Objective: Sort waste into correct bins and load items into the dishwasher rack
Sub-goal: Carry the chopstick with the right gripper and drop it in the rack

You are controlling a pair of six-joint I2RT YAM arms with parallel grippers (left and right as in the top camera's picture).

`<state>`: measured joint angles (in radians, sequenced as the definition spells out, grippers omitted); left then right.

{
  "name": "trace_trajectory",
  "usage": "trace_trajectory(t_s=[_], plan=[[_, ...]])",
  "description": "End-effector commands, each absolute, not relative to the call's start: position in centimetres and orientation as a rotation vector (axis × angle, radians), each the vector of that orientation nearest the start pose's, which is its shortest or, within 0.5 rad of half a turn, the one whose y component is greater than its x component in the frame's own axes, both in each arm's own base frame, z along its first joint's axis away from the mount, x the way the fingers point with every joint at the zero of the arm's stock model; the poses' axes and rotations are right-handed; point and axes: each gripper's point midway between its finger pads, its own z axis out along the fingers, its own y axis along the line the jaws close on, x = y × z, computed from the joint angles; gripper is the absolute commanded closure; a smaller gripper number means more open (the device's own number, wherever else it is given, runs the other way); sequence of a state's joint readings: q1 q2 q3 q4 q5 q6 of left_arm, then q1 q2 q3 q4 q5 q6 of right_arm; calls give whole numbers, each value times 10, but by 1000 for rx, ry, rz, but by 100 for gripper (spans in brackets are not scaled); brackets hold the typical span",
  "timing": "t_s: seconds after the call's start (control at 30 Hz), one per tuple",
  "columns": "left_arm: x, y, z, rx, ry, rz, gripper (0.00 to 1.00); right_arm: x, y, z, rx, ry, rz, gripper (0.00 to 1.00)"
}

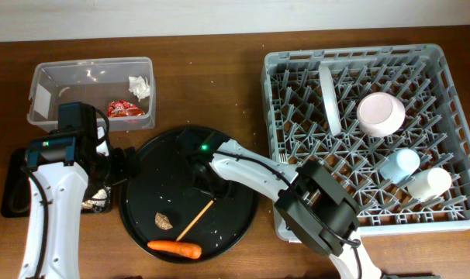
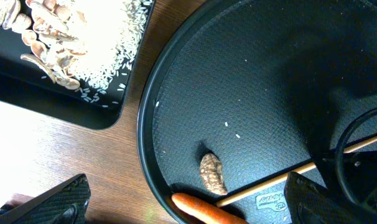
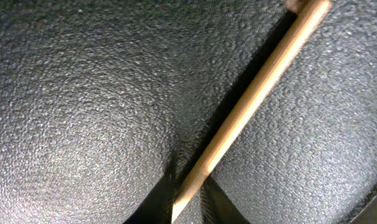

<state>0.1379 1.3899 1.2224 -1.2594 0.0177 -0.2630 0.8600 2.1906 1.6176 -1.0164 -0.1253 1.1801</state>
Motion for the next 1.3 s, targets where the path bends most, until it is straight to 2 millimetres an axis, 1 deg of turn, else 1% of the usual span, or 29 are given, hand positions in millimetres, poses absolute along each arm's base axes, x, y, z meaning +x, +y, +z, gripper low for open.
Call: trace_trajectory(t_s=[0.0,0.03,0.07,0.17,0.23,0.27,0.3,0.37,0.4,0.43,0.47,0.5,0.53,0.57,0.63,0.67,0.7,0.77,0.83,0.9,1.0,1.07,1.13,1.2,1.23,1.27], plan=[[258,35,148,-622,2933,-31,1,264,308,-9,541,3198,26,88],[259,35,148,-622,2932,-31,1,270,306,-5,506,3200,44,91],[259,35,148,-622,2932,-31,1,274,303,-2,486,3200,50,91],[259,35,148,-622,2932,-30,1,289,294,18,411,3166,38,92],[259,35,148,-621,2929,-31,1,300,289,40,336,3122,34,94],[259,35,148,-621,2929,-31,1,305,286,54,278,3101,32,95],[259,35,148,-621,2929,-31,1,309,279,70,234,3072,-2,96],[259,35,148,-621,2929,-31,1,316,261,110,147,2994,-89,96],[259,35,148,-621,2930,-30,1,318,245,136,138,2930,-159,96],[259,35,148,-622,2930,-30,1,319,232,153,140,2891,-196,96],[259,35,148,-622,2930,-30,1,320,214,177,99,2859,-196,96],[259,35,148,-622,2930,-30,1,320,202,190,85,2849,-187,96],[259,35,148,-622,2930,-31,1,320,185,201,61,2848,-196,96],[259,35,148,-622,2930,-31,1,320,165,209,33,2859,-225,96],[259,35,148,-622,2930,-31,1,320,134,211,17,2909,-281,96],[259,35,148,-622,2930,-31,1,320,123,207,-2,2945,-279,96],[259,35,148,-622,2930,-31,1,320,117,202,-25,2980,-252,96],[258,35,148,-622,2933,-31,1,322,108,188,-19,3026,-205,96],[257,35,148,-623,2937,-30,1,320,104,175,-9,3050,-213,96],[257,35,148,-623,2937,-30,1,317,103,170,-10,3067,-225,96],[257,35,148,-623,2938,-30,1,314,105,170,-10,3082,-199,96],[257,35,148,-623,2938,-31,1,310,107,174,-6,3084,-157,96],[257,34,148,-623,2941,-33,1,308,100,187,41,3060,-102,96],[258,28,148,-613,2944,-84,1,303,82,206,148,3027,-21,93],[258,25,148,-598,2948,-89,1,299,72,217,169,3012,48,90],[259,19,148,-567,2952,-91,1,292,58,228,189,2998,87,80]])
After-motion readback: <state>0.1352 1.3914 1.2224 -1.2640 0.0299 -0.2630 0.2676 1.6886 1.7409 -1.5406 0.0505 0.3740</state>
